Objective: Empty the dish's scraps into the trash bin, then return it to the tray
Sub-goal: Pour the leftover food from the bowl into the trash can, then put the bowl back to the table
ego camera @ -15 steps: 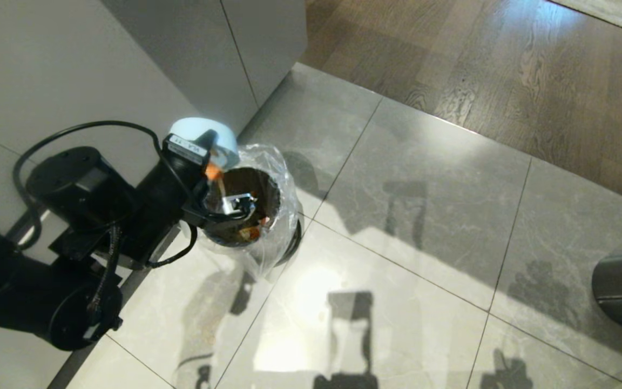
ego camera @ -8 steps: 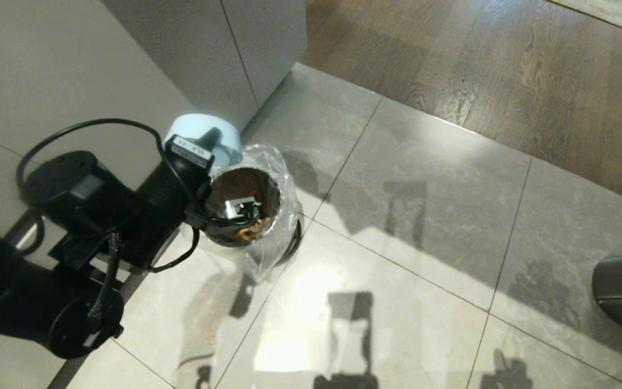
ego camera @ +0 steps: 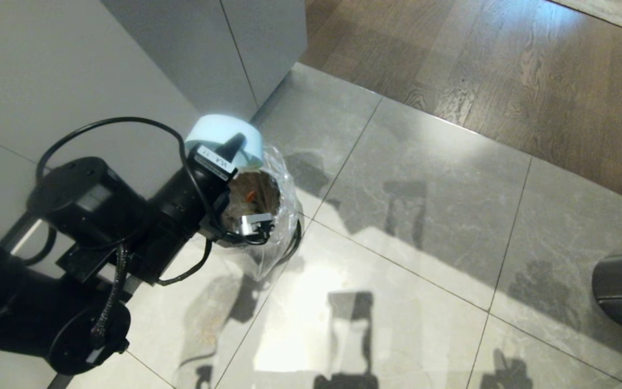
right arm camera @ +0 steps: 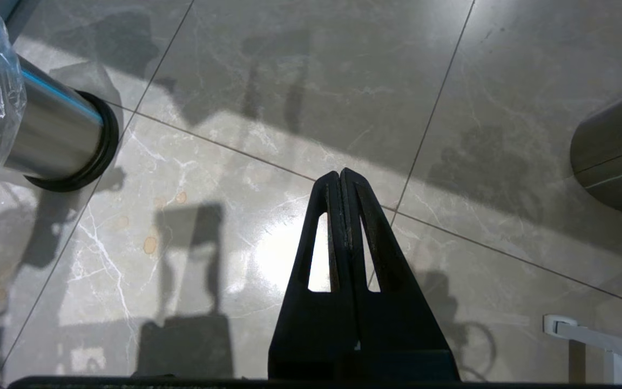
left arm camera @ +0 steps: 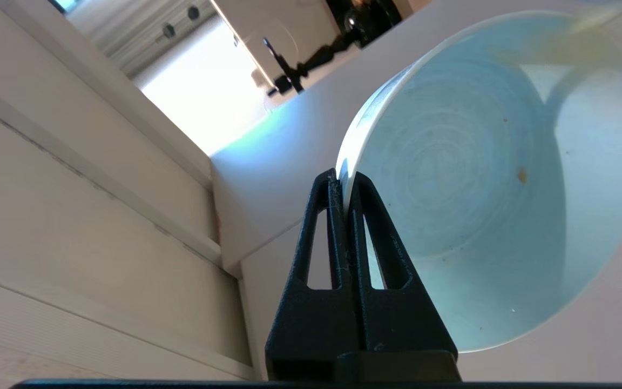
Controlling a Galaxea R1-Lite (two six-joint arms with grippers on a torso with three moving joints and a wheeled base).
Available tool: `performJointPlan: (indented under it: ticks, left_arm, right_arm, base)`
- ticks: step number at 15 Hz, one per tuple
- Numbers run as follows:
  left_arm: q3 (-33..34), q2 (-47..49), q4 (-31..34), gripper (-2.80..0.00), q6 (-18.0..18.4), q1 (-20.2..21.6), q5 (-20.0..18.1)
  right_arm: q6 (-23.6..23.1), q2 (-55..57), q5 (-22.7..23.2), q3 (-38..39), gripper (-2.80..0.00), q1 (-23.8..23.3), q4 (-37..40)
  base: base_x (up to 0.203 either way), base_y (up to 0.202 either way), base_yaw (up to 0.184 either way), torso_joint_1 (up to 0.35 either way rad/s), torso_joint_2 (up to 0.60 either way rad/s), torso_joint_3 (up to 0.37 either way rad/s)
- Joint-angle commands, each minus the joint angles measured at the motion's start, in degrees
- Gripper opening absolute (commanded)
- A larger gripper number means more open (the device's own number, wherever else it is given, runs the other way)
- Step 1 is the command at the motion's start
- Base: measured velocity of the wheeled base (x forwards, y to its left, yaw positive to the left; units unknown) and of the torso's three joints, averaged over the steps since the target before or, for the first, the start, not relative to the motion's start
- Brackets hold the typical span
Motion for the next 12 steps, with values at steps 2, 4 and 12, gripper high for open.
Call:
performJointPlan:
  ticks: [2,4,12]
  left_arm:
    - [0.99,-2.36,-2.78,-2.80,1.72,0.02,-0.77]
    - [2.16,-3.62,-2.78,-2.80,2.44,0.23,-1.11]
    - [3.32,-8.98,3.19,-2.80,0.83,1.74,3.76]
  right_arm:
    - [0.03,0.02,-0.03,0.00,-2.80,0.00,-0.02]
    - [0.03,-0.02,-0.03,0.00,-2.80,0.00,-0.02]
    - [0.03,-0.01,-0.03,0.00,-2.80,0.00,-0.02]
  base:
    - [0.000,0.000,0.000,0.000,0.00,0.000]
    - [0.000,0.000,0.000,0.000,0.00,0.000]
    - [0.000,0.000,0.000,0.000,0.00,0.000]
